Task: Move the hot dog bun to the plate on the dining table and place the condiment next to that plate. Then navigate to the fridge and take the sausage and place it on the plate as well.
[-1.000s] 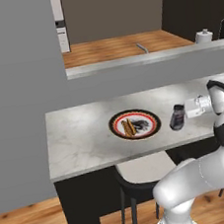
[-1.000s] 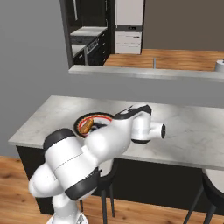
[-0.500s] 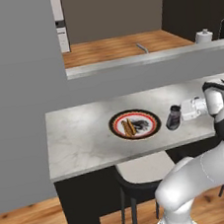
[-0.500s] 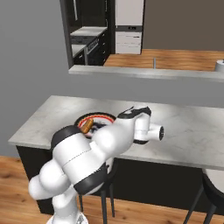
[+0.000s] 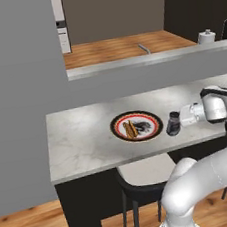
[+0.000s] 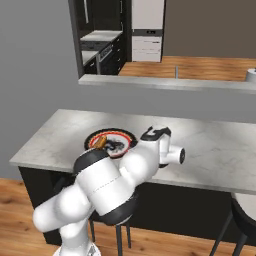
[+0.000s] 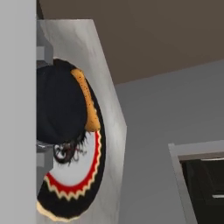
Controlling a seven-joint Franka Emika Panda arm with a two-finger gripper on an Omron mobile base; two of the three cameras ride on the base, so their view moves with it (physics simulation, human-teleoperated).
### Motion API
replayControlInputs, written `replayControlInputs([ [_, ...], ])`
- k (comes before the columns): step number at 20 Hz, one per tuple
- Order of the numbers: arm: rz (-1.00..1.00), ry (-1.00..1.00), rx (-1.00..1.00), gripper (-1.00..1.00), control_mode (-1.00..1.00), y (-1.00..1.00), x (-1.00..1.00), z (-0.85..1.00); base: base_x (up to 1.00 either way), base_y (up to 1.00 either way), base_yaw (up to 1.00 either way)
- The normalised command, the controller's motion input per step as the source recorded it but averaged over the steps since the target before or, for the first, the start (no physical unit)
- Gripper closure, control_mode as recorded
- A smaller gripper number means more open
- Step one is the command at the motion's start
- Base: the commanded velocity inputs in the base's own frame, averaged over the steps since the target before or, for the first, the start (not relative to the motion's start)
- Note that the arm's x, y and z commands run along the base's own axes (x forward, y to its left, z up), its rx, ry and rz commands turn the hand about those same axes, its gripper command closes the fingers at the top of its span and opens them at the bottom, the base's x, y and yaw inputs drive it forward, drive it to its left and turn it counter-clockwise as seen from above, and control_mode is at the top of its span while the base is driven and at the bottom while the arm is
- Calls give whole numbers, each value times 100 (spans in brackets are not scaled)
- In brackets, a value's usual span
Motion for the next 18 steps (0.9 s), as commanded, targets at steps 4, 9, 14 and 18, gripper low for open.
replayControlInputs([
  [4,0,0,0,100,-100,0,29,-24,0,0,0],
  [9,0,0,0,100,-100,-1,23,-24,0,0,0],
  [14,0,-1,0,-100,-100,-11,-25,-18,0,0,0],
  [18,0,-10,0,-100,-100,-9,-71,-5,0,0,0],
])
